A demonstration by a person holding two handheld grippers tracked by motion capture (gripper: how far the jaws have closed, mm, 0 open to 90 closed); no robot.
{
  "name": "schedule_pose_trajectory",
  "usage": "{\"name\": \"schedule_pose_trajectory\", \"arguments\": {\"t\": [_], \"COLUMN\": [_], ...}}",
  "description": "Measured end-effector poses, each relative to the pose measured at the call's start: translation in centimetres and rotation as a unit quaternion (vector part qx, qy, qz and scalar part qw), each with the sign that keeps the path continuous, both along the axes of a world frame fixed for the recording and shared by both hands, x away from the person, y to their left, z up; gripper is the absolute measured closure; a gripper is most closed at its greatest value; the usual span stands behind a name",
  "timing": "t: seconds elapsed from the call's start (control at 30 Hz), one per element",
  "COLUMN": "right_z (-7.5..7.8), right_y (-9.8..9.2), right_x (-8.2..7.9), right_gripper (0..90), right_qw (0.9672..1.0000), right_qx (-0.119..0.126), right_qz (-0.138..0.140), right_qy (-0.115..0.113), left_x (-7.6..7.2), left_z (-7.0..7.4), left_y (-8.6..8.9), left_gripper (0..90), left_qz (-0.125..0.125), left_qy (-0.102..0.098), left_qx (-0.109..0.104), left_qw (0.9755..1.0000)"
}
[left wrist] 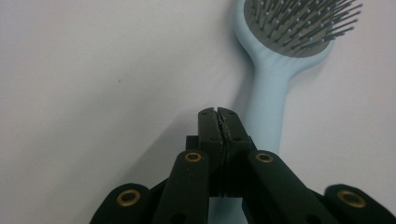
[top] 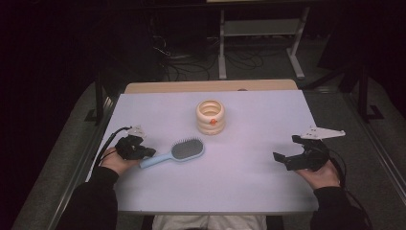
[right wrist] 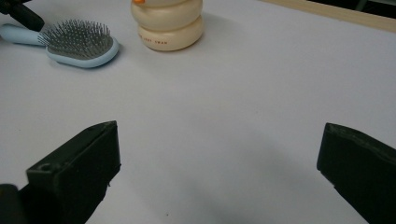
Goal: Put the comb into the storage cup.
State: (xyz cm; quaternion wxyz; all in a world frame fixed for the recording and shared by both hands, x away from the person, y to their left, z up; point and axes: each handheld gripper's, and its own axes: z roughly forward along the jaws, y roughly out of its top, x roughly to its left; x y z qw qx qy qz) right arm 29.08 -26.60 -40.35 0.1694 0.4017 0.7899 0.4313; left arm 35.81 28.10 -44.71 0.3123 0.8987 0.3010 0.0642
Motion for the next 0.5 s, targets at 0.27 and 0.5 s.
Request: {"name": "schedule_pose_trajectory", "arguments": {"t": [0.27,0.5], "right_z": [-0.1,-0.1], "right_y": [0.0,0.0], "right_x": [0.1,0.1], "right_gripper": [0.0,0.0], "right_qw": [1.0000,1.0000], "right_qx": [-0.003,-0.004], "right_qz": [-0.002,-0.004], "right_qy": [0.003,0.005], "left_x": [-0.7,-1.2], "left_z": [-0.1,0.3], "left_y": [-0.3,0.1], "left_gripper": [88.5,85.8], "left_qz": [-0.011,-0.014], "left_qy": [0.004,0.001], "left_qx": [0.006,0.000], "left_qw": [0.9999,0.9999]}}
